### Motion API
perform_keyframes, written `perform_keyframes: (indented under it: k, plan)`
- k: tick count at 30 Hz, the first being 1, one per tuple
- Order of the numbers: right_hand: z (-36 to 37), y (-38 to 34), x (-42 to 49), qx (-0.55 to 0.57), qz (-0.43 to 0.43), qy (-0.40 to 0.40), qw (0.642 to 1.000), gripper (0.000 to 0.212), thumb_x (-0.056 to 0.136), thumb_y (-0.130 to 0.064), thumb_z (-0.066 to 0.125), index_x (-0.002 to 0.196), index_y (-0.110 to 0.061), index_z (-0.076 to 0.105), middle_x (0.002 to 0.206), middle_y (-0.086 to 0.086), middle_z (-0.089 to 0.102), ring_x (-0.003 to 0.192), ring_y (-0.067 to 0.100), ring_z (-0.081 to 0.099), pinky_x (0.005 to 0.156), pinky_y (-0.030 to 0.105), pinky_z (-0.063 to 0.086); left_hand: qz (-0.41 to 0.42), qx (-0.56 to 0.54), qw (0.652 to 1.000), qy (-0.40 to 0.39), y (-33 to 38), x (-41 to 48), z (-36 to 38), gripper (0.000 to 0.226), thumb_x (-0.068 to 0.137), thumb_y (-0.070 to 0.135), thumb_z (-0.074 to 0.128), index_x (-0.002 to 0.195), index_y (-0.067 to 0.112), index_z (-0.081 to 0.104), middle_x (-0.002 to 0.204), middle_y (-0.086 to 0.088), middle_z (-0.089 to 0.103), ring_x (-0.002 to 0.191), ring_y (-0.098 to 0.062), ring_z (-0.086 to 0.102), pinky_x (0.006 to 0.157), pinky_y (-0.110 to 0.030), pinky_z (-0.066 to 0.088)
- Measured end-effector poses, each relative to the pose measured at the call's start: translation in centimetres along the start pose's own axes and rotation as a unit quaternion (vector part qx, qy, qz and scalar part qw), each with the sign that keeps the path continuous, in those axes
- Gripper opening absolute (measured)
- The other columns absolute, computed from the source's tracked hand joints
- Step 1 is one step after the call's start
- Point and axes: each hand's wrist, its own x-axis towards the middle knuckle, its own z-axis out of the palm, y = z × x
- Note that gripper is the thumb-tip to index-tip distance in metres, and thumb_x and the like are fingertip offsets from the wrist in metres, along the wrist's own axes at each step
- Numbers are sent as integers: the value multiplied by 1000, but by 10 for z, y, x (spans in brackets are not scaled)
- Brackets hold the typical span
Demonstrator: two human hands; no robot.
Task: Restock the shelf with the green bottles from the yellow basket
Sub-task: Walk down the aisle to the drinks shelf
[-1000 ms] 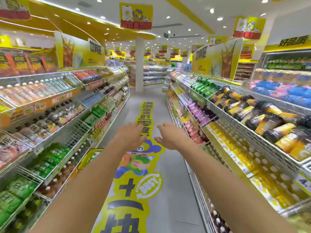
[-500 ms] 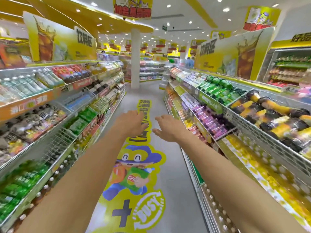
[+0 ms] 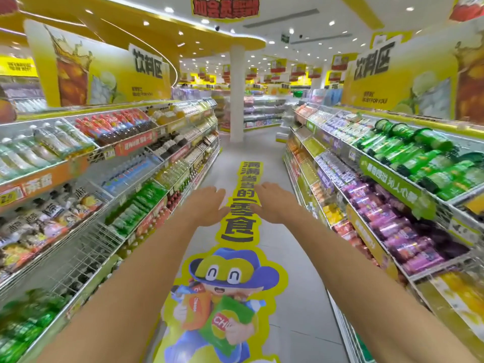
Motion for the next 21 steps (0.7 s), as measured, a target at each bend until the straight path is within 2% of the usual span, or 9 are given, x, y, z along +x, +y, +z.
perform_keyframes:
  k: [4,10,15,21]
  plan:
    - [5,42,100,-14,-10,14,1000,47,99,-47,50,128,-9,50,131,14,53,124,36,49,94,49,47,-29,13,999,16,-40,90,1,51,101,52,43,132,12,48,123,-13,57,115,-34,56,92,-46,49]
    - [38,79,212,-24,-41,-16,999,51,99,-48,51,130,-8,50,132,14,52,125,37,48,94,49,47,-58,23,998,8,-64,204,27,50,100,51,43,131,11,48,123,-15,56,114,-35,56,88,-45,49]
    - [78,107,309,-26,-51,-16,998,50,98,-49,52,127,-9,50,128,14,53,121,36,50,92,48,47,-45,6,999,18,-83,300,69,56,99,52,44,138,12,46,135,-12,55,125,-33,52,98,-46,48]
    - [113,108,443,-32,-77,-26,996,58,96,-51,51,137,-11,47,133,13,53,126,37,48,95,50,49,-62,16,998,23,-160,394,100,50,99,51,44,132,13,48,125,-13,58,116,-34,56,91,-45,50]
